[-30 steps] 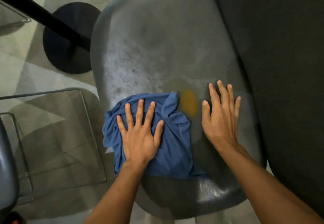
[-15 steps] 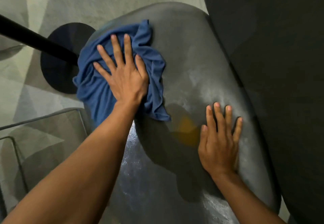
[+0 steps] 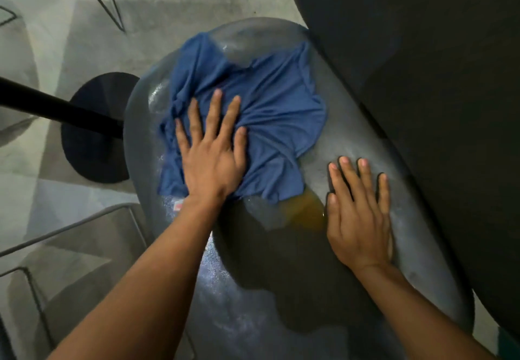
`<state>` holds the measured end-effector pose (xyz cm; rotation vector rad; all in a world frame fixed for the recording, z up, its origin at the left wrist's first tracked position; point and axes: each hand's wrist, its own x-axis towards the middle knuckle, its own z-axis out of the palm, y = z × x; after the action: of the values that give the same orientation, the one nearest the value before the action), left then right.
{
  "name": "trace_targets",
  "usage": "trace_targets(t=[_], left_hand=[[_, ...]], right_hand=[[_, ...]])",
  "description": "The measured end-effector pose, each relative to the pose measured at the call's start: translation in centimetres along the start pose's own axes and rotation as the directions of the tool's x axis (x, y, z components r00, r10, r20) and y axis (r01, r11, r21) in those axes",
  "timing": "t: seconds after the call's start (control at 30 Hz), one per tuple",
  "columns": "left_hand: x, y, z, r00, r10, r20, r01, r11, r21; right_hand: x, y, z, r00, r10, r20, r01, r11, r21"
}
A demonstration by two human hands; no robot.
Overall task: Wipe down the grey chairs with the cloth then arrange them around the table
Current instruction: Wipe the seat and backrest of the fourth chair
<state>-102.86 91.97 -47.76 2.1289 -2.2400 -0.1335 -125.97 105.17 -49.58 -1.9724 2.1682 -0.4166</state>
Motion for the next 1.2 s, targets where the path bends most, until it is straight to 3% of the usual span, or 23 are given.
trace_targets(t=[0.1, 0.3, 0.4, 0.57, 0.67, 0.77, 0.87, 1.0, 1.1, 1.2], left_hand=[[-6.2, -2.1, -0.1, 0.986, -0.156, 0.061, 0.159, 0.987, -0.033], [-18.0, -1.0, 0.0, 0.958, -0.209, 0.197, 0.218, 0.976, -0.024], [-15.8, -1.5, -0.1, 0.941, -0.258, 0.217, 0.267, 0.964, -0.013], [-4.6, 1.2, 0.1, 0.921, -0.365, 0.135, 0.375, 0.925, -0.055], [-1.3, 5.5, 0.7, 0.953, -0.278, 0.118, 0.286, 0.956, -0.061], [-2.7, 10.3, 1.4, 0.988, -0.028, 0.153, 0.034, 0.999, -0.039], [-7.8, 13.8, 1.9, 0.957, 0.218, 0.191, -0.209, 0.976, -0.062], [-16.5, 13.3, 1.3, 0.890, 0.381, 0.252, -0.366, 0.925, -0.107], [-20.5, 9.0, 0.3, 0.862, 0.405, 0.304, -0.392, 0.914, -0.109], [-20.5, 3.5, -0.6, 0.900, 0.277, 0.336, -0.278, 0.959, -0.047]], right_hand=[[-0.2, 0.0, -0.1, 1.000, -0.003, -0.017, 0.003, 1.000, 0.000], [-0.1, 0.7, -1.0, 0.998, -0.014, 0.061, 0.009, 0.996, 0.086], [-2.1, 2.2, -2.4, 0.995, -0.008, 0.102, -0.001, 0.997, 0.083], [-9.0, 5.1, -5.2, 0.982, 0.094, 0.161, -0.097, 0.995, 0.013], [-11.2, 5.6, -5.8, 0.975, 0.160, 0.154, -0.159, 0.987, -0.013], [-11.5, 5.3, -5.7, 0.976, 0.178, 0.124, -0.179, 0.984, 0.000], [-11.6, 5.3, -5.6, 0.977, 0.188, 0.098, -0.192, 0.981, 0.029], [-12.9, 5.2, -5.8, 0.977, 0.208, 0.050, -0.208, 0.978, 0.011], [-14.4, 4.9, -6.2, 0.969, 0.245, 0.034, -0.245, 0.969, -0.012], [-15.5, 4.5, -6.2, 0.961, 0.276, -0.012, -0.276, 0.961, -0.025]])
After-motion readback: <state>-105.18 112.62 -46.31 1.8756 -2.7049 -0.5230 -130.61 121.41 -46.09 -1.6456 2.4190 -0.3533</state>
